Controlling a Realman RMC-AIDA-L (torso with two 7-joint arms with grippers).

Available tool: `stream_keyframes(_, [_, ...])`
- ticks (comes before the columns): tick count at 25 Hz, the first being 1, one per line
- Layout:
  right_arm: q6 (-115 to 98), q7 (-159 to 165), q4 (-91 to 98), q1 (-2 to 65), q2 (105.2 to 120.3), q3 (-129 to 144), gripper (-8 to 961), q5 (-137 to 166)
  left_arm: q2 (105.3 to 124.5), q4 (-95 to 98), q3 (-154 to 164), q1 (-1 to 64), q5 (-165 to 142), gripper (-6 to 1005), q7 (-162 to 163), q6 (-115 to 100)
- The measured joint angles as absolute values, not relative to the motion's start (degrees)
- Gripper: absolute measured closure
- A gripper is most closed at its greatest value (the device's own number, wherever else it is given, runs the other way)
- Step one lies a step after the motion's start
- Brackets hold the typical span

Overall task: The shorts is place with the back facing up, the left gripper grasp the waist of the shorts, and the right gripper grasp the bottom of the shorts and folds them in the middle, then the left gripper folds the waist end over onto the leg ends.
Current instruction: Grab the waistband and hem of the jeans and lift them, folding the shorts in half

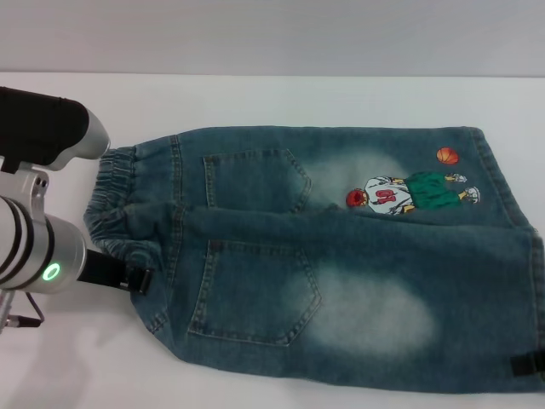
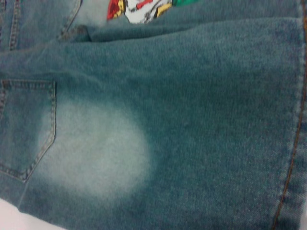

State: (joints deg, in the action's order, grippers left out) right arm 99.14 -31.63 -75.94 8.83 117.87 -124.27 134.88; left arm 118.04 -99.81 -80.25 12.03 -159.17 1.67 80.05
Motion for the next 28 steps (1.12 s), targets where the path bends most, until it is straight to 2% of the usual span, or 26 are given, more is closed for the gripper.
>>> stream_keyframes(28, [100.57, -31.55, -75.61, 10.1, 118.52, -124.14, 328, 133.07, 118.05, -100.11, -79.89, 11.93, -159.17, 806, 1.69, 80.14])
